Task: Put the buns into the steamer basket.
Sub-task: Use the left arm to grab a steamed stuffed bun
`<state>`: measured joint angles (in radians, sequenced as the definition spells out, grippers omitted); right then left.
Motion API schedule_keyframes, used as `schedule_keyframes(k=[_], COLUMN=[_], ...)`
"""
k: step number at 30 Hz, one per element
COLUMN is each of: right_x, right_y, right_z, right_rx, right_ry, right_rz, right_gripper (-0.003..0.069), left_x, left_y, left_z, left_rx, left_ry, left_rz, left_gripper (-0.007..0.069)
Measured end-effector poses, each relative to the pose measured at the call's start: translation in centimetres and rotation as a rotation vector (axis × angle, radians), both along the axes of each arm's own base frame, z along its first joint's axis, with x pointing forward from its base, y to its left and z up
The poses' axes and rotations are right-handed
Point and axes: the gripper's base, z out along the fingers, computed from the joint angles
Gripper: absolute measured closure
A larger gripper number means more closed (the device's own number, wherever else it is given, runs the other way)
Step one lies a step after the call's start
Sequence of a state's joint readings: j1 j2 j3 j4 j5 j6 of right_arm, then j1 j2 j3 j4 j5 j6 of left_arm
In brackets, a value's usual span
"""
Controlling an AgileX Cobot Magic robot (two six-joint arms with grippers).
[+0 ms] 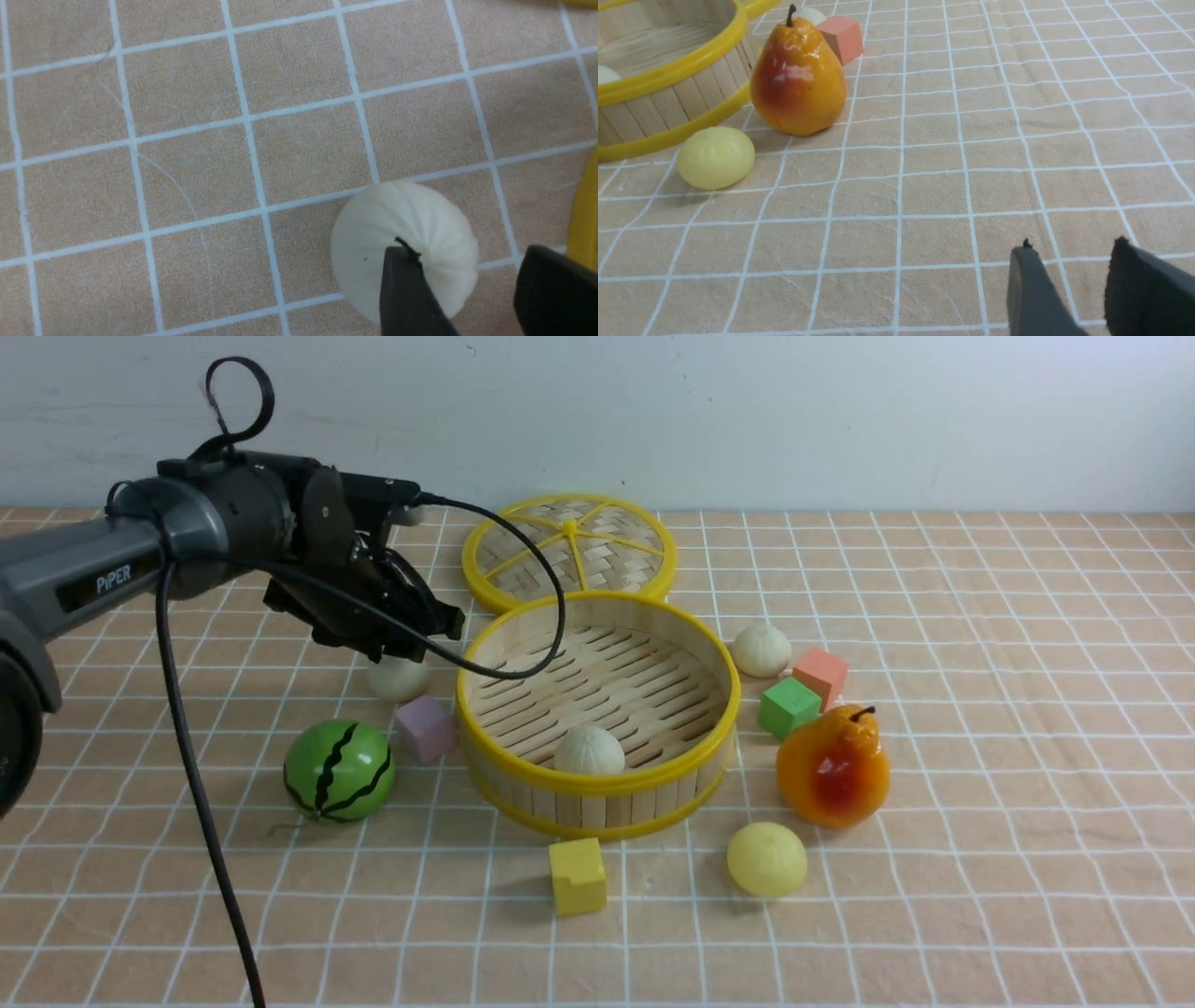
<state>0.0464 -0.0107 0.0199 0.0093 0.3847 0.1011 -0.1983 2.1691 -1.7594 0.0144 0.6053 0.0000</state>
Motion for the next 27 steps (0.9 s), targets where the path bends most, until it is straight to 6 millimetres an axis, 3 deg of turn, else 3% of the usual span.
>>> schedule_keyframes(k=[12,16,21,27], right_x=[0.0,0.0,0.0,0.0], right_y=[0.0,0.0,0.0,0.0], right_z=[0.0,0.0,0.0,0.0], right_rx=[0.0,0.0,0.0,0.001], right_ry=[0.0,0.0,0.0,0.0], right_rz=[0.0,0.0,0.0,0.0], right_gripper=[0.0418,0.0418,0.0418,0.0418], left_x=[1.0,1.0,1.1,0.4], left_y=[0.1,0.1,0.1,0.5], left_z=[-1.7,-1.8,-1.7,0.0], left_rx=[0.042,0.041,0.045,0.079], left_ry=[-0.013,-0.015,-0.016,-0.001], left_rz=[-0.003,-0.003,-0.005,-0.009], left_gripper=[0.0319,0.0389,0.0614,0.0634])
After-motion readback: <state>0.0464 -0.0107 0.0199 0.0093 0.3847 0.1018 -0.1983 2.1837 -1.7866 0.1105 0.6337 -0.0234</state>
